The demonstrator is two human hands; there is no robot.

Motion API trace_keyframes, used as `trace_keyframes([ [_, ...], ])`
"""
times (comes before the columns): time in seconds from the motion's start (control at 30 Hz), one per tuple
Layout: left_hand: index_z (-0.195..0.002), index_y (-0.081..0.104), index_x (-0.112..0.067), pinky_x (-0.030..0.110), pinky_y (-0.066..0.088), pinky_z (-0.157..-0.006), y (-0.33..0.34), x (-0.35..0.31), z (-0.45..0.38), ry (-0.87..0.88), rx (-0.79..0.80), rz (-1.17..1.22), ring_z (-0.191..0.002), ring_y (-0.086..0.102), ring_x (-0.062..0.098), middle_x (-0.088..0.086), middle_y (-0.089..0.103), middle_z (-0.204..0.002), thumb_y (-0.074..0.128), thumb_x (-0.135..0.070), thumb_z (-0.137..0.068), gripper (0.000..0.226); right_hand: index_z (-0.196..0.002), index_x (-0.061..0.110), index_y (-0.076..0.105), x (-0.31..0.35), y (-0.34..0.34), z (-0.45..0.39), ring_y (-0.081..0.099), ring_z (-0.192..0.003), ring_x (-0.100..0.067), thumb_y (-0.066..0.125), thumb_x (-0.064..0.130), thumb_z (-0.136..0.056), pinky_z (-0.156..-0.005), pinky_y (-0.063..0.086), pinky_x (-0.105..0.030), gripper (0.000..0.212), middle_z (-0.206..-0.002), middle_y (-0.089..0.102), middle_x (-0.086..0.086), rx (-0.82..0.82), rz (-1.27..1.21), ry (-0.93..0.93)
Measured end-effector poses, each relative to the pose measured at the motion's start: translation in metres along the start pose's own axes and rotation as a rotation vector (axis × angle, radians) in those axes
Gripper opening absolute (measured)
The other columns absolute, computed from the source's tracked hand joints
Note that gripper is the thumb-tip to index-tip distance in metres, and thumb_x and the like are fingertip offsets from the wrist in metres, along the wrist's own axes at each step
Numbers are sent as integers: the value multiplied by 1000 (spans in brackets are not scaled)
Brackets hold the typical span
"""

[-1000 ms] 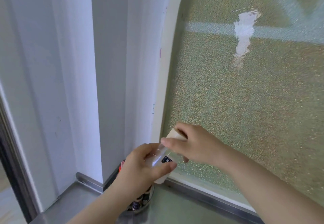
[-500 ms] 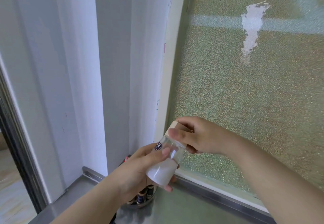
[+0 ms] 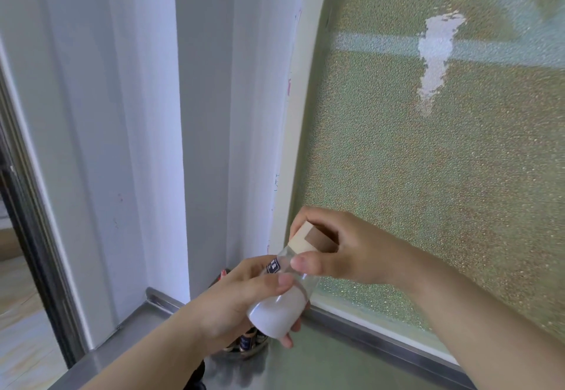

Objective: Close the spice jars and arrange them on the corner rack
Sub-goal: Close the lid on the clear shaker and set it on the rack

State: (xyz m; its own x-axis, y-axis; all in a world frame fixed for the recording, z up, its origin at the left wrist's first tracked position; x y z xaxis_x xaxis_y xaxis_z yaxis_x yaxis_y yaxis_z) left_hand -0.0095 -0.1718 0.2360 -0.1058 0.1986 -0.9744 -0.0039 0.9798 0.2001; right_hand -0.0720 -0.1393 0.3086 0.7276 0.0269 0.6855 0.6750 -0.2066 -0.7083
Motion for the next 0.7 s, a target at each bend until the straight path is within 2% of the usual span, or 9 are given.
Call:
trace_keyframes([
  [0.1,-100,55,-2,31,53,-53,0,7,3,-34,52,0,-60,62,26,15,61,-82,62,-31,-69,43,-88,21,55,0,8,2,42,-58,-9,64,53,-65,-54,35,-24,41,-66,49,3,34,32,6],
  [0.23,-99,58,-7,31,53,-59,-8,7,7,-28,-6,-66,-66,60,23,10,60,-81,66,-30,-67,40,-94,32,54,-3,10,4,49,-61,0,70,51,-68,-58,38,-15,36,-68,56,15,66,130,70],
  [0.33,-98,60,-34,19,49,-68,-36,-3,11,64,-357,-575,-75,61,6,-10,65,-83,72,-40,-62,39,-100,37,53,-14,12,5,59,-58,2,67,51,-75,-57,43,-14,32,-72,64,14,94,249,197],
  [0.4,-99,50,-47,19,48,-71,-33,-16,18,182,-571,-999,-80,59,0,-18,62,-90,62,-57,-59,43,-90,26,57,-24,12,3,61,-51,-7,57,65,-73,-53,48,-23,43,-68,68,2,-38,240,303],
  [0.43,-102,49,-45,23,48,-72,-29,-17,20,217,-626,-1101,-80,57,1,-18,59,-90,56,-62,-58,48,-83,21,58,-27,10,2,60,-51,-12,54,70,-71,-53,48,-28,50,-65,67,-1,-139,265,334],
  [0.5,-106,52,-38,29,49,-76,-28,-12,22,230,-666,-1036,-79,57,0,-19,60,-89,54,-63,-57,55,-74,12,58,-29,8,-1,59,-58,-20,56,64,-73,-56,47,-32,52,-64,65,-6,-296,336,312],
  [0.57,-101,53,-45,26,47,-81,-34,-9,22,200,-625,-908,-83,58,-5,-21,65,-88,61,-59,-56,48,-68,7,56,-27,8,-2,58,-61,-24,60,50,-77,-56,45,-33,44,-63,64,-9,-358,325,251],
  [0.63,-97,58,-47,22,46,-83,-33,-7,17,168,-498,-742,-88,60,-4,-17,69,-90,68,-50,-60,38,-67,7,56,-23,8,-1,52,-52,-18,62,42,-79,-52,42,-31,38,-58,62,-8,-353,255,194],
  [0.7,-99,65,-31,23,48,-82,-26,-4,14,156,-344,-497,-89,64,10,-5,71,-92,68,-42,-63,38,-69,10,56,-13,8,-1,51,-50,-14,62,40,-79,-49,40,-28,32,-57,62,-4,-316,199,120],
])
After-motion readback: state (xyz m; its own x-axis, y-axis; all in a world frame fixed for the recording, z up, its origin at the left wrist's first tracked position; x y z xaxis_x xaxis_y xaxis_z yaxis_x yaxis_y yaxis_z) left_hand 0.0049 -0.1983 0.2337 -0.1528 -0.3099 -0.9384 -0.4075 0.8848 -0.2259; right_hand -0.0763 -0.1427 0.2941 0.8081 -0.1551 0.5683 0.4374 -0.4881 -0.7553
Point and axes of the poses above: each hand's wrist, its own z-axis away from the middle knuckle, its own y-axis out of the palm, x = y × z, the point moved 9 cm from there along -z, towards the middle knuckle
